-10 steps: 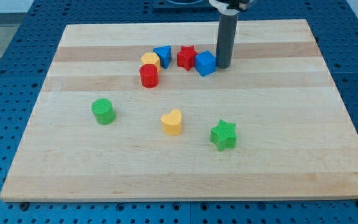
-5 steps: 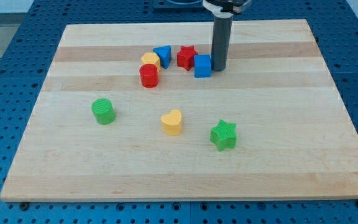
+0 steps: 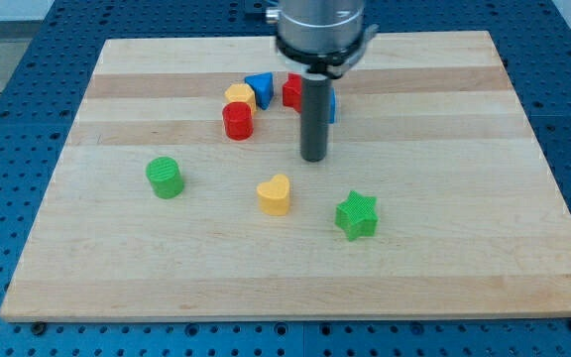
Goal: Adjust the red blocks blue blocks and yellow hexagon to from a semicircle at center
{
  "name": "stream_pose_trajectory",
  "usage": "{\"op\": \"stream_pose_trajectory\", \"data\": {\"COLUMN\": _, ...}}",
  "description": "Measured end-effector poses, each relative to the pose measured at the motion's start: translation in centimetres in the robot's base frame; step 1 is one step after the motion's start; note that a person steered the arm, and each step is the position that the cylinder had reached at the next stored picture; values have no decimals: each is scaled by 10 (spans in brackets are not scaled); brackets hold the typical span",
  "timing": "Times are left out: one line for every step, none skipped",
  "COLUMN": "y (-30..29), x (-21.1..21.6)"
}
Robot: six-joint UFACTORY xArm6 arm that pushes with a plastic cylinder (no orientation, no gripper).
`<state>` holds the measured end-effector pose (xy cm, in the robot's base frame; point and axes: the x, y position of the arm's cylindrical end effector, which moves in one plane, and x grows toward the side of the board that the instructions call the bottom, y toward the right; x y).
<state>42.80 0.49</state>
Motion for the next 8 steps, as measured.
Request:
{"op": "stream_pose_trajectory", "data": {"y": -31, "x": 1}}
{"op": "stream_pose_trajectory", "data": {"y": -57, "x": 11}}
{"op": "stream_pose_trajectory", "data": {"y": -86, "x": 11}}
{"op": "stream_pose_trajectory", "data": {"y": -119, "x": 9}}
{"op": "stream_pose_trajectory", "data": {"y": -146, "x": -17}}
{"op": "stream_pose_trajectory", "data": {"y": -166, "x": -46}}
{"op": "stream_pose_trajectory", "data": {"y": -166, "x": -97}}
{"op": "stream_pose_trajectory", "data": {"y": -141, "x": -154}}
